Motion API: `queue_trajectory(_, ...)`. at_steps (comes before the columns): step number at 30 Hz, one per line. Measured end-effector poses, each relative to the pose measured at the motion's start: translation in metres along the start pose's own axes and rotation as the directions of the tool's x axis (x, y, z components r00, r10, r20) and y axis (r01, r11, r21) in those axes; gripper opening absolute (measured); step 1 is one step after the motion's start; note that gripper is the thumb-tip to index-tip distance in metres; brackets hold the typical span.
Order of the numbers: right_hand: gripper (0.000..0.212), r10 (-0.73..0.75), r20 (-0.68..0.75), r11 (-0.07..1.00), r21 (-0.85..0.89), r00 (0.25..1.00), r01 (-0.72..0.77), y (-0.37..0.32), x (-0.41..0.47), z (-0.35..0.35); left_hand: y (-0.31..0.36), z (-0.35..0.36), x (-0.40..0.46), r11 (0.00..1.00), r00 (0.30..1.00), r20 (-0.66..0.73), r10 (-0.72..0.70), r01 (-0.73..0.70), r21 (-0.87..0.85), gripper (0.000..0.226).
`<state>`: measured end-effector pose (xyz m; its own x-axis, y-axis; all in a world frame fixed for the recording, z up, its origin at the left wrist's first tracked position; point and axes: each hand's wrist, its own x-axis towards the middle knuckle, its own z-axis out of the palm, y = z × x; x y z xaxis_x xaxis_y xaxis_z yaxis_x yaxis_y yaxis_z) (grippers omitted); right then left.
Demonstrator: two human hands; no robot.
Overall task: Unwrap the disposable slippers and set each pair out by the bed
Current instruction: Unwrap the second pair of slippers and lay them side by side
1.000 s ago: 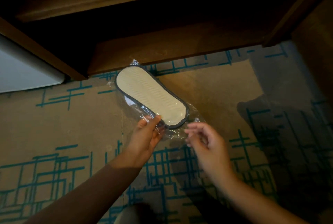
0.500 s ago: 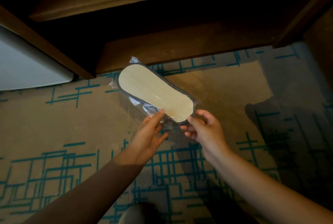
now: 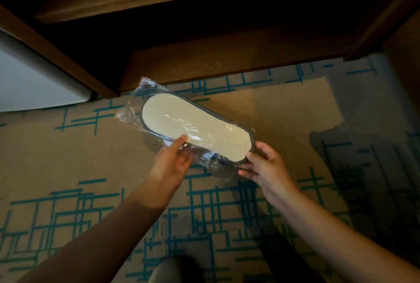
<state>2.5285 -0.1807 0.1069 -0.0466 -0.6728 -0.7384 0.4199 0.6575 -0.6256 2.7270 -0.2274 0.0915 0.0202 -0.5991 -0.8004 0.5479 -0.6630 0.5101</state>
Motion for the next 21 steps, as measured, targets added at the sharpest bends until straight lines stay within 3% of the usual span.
queue_trajectory(4,0.036,0.070,-0.046,0.985,0.162,0.997,-0.062,0.000,0.006,-0.015,0.019,-0.020,0.011,0.995,0.993,-0.102,0.059,-0.067,-0.077,0.008)
queue_trajectory(9,0.015,0.068,-0.120,0.977,0.207,0.990,-0.042,-0.009,0.011,-0.034,0.029,-0.047,0.011,0.987,0.977,-0.163,0.137,-0.150,-0.066,0.007)
queue_trajectory(14,0.025,0.019,-0.177,0.973,0.230,0.984,0.023,-0.015,0.012,-0.044,0.037,-0.079,0.010,0.974,0.956,-0.221,0.195,-0.215,-0.072,0.009)
queue_trajectory(17,0.019,0.033,-0.196,0.957,0.290,0.980,0.026,-0.015,0.014,-0.047,0.031,-0.094,0.014,0.990,0.973,-0.194,0.126,-0.135,-0.032,0.016)
queue_trajectory(19,0.035,0.025,-0.216,0.949,0.313,0.976,0.045,-0.016,0.015,-0.047,0.026,-0.095,0.015,1.000,0.991,-0.132,0.018,-0.017,0.005,0.040)
queue_trajectory(21,0.042,0.010,-0.220,0.943,0.325,0.975,0.063,-0.017,0.015,-0.046,0.025,-0.093,0.015,0.992,0.985,-0.154,-0.073,0.087,0.089,0.053)
